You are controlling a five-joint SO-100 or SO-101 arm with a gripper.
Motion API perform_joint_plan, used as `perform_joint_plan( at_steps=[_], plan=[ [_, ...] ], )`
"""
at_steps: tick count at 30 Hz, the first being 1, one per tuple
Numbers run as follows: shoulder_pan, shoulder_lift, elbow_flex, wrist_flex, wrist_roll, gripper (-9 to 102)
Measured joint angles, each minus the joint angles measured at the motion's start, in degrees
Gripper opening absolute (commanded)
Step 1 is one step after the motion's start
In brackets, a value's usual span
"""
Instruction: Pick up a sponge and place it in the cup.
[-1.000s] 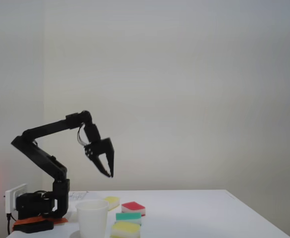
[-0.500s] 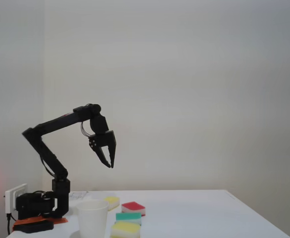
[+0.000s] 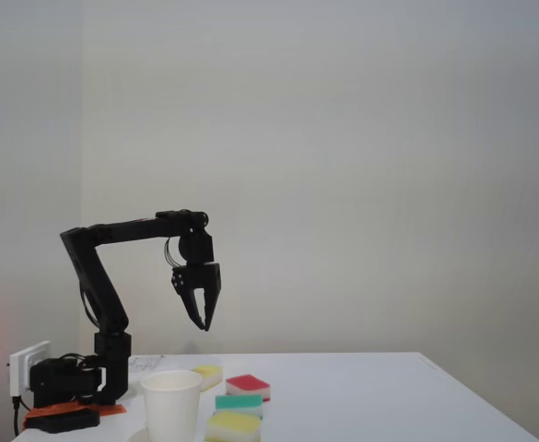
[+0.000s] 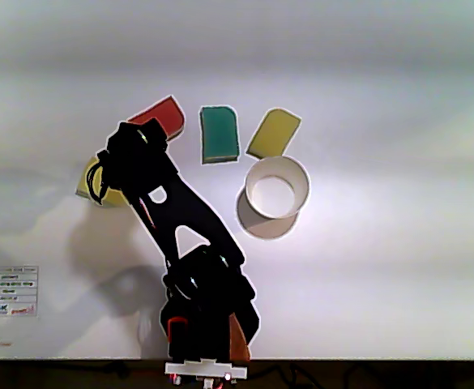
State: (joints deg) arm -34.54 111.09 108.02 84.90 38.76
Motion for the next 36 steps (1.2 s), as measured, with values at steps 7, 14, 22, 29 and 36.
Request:
perform_joint_plan(
  at_steps=[7,14,22,29,36],
  plan=[
    [0.7,-6.2,2.4,-5.6,0.2,0],
    [-0.1,-10.1,2.9,-8.3,1.1,0],
    [-1.7,-13.3,3.3,-9.1,2.1,10],
    [-2.6,-14.6,3.3,-9.8,2.5,20],
    [-1.7,-17.6,3.3,-10.1,1.5,26]
  ],
)
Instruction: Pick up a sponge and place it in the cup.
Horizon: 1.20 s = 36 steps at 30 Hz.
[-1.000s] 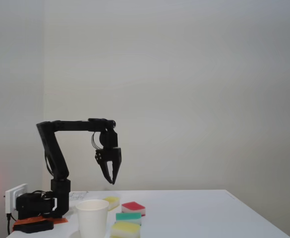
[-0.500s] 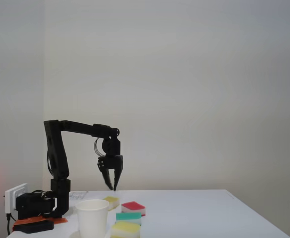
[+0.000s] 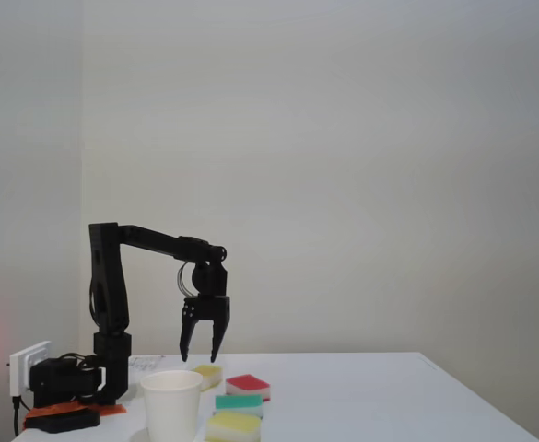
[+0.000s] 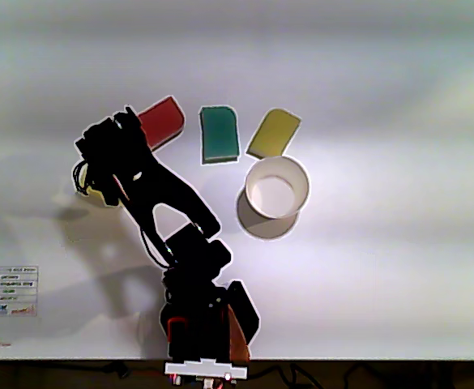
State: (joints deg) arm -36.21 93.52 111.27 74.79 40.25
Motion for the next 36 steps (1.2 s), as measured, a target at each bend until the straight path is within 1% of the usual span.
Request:
perform_joint_plan(
  at_steps=[4,15,27,32,36],
  plan=[
    [0.6,-2.9,-0.9,-0.7,-1.1,29],
    [0.6,-10.3,-7.6,1.4,-0.4,30],
    [0.6,-16.0,-11.2,2.9,-0.4,30],
    [-1.1,-17.2,-11.3,2.4,-0.4,29],
    [-0.4,-18.1,-11.3,2.2,-1.1,19]
  ],
)
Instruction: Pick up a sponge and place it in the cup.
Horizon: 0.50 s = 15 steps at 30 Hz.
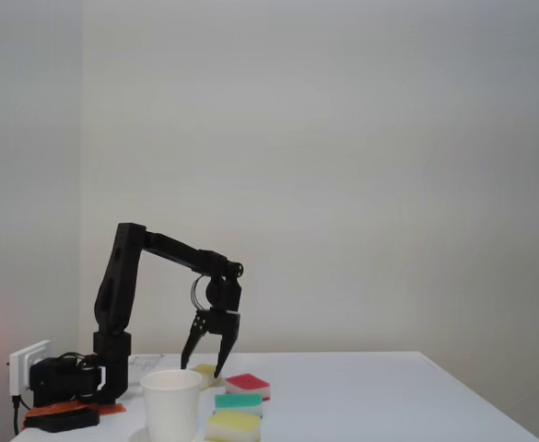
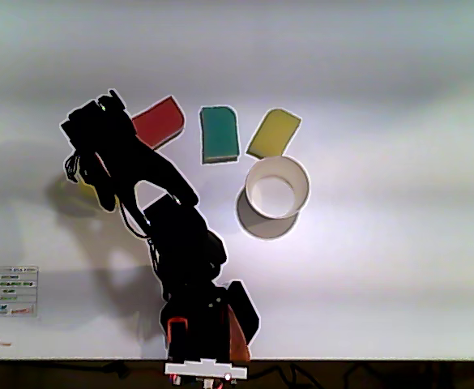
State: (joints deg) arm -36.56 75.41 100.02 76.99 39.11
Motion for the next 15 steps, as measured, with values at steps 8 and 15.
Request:
perform_joint_plan(
  at_steps=[8,15],
  plan=[
    [-1.1,-1.7,-0.1,-0.8,-1.0,4],
    [-1.3,-2.0,-0.4,0.3,-0.3,0]
  ],
)
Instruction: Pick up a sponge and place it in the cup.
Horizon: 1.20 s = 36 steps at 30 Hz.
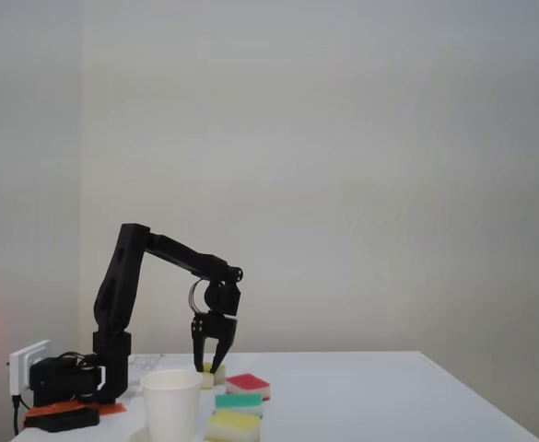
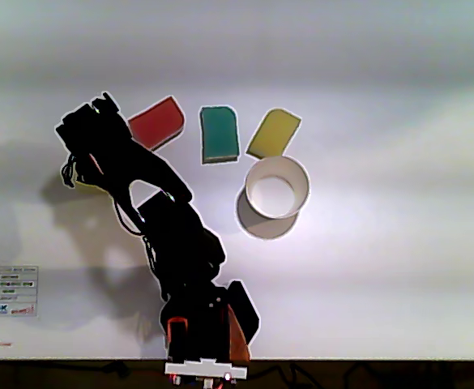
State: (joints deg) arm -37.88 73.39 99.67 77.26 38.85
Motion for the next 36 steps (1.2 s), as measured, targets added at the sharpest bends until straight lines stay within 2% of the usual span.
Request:
perform_joint_plan(
  at_steps=[8,19,29,36],
  plan=[
    [0.4,4.8,-1.8,6.6,-1.3,0],
    [10.5,23.8,-7.4,19.9,-14.9,0],
    [26.5,34.6,-7.4,19.8,-32.7,0],
    [34.2,39.2,-7.5,13.9,-36.8,0]
  ],
)
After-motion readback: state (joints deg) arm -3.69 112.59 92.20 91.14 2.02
